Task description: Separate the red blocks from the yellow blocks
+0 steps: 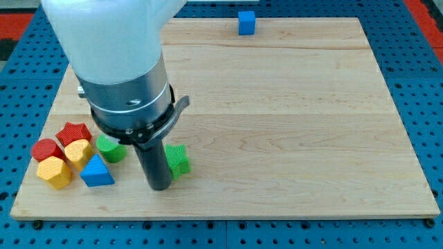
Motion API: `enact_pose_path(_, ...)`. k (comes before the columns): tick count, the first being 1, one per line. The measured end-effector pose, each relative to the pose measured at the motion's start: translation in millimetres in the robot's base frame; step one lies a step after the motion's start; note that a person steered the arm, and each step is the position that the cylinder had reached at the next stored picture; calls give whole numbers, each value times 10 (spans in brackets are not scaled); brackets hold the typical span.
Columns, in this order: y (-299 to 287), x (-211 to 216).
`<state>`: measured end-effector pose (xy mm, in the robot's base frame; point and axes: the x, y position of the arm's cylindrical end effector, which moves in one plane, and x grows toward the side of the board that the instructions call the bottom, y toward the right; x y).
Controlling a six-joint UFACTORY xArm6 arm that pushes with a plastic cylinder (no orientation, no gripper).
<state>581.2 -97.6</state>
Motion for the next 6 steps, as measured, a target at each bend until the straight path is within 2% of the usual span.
enact_pose_path(1,-575,328)
enact_pose_path(3,-1899,221)
enact_pose_path(4,-1788,15)
enact_pose_path(6,-1093,-631)
